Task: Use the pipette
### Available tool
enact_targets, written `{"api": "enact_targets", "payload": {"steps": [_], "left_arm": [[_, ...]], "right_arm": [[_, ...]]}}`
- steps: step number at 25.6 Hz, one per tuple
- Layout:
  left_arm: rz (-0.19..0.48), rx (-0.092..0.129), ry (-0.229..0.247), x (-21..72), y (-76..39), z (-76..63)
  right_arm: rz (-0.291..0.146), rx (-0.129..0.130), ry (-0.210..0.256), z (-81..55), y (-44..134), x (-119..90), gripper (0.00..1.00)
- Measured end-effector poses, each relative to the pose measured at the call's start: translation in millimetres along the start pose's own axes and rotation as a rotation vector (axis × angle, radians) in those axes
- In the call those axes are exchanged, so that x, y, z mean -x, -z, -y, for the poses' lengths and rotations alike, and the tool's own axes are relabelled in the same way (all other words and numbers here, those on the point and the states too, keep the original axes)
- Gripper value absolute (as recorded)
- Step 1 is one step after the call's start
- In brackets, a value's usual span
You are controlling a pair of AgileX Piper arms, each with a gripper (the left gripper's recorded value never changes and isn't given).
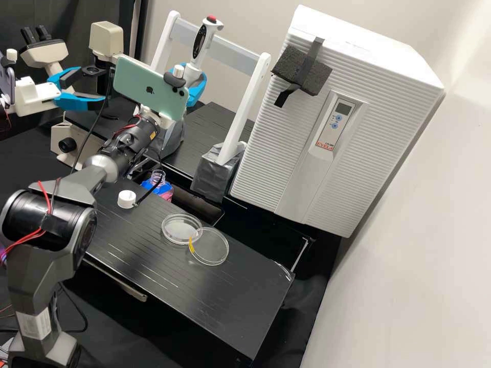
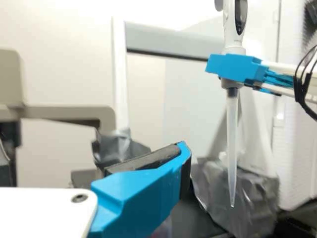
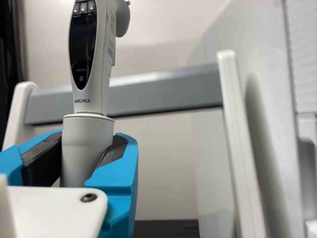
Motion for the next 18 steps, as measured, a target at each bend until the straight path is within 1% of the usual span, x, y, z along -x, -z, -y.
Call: {"api": "enact_targets", "payload": {"steps": [1,2,5,6,7,9,10,12,13,14,15,18], "left_arm": [[0.003,0.004,0.015,-0.1,-0.9,4.9],[0.011,0.011,0.04,0.7,-3.7,12.6],[0.021,0.023,0.091,4.5,-7.8,28.4],[0.025,0.029,0.12,7.0,-9.7,36.9],[0.029,0.032,0.137,8.7,-11.4,41.7],[0.033,0.031,0.171,13.4,-13.3,50.9],[0.036,0.037,0.202,20.0,-15.1,59.1],[0.046,0.042,0.212,26.8,-17.3,64.9],[0.051,0.043,0.206,29.1,-17.6,65.8],[0.052,0.039,0.208,31.9,-17.2,67.9],[0.055,0.031,0.208,34.5,-16.9,69.7],[0.056,0.027,0.218,42.9,-15.7,76.2]], "right_arm": [[0.002,-0.006,-0.007,0.6,-1.0,4,0.0],[0.004,-0.014,-0.027,1.7,-3.0,10,0.0],[-0.003,-0.029,-0.077,3.7,-5.1,20,0.0],[-0.016,-0.028,-0.114,3.3,-5.1,23,0.0],[-0.021,-0.024,-0.132,2.8,-5.6,25,0.0],[-0.033,-0.011,-0.165,3.3,-5.7,29,0.0],[-0.043,-0.005,-0.192,3.9,-5.9,32,0.0],[-0.053,0.005,-0.207,5.5,-4.7,35,0.0],[-0.053,0.01,-0.206,6.9,-5.1,35,0.0],[-0.055,0.014,-0.205,9.3,-5.4,35,0.0],[-0.053,0.019,-0.2,12.0,-6.1,35,0.0],[-0.034,0.041,-0.171,21.4,-13.2,37,0.0]]}}
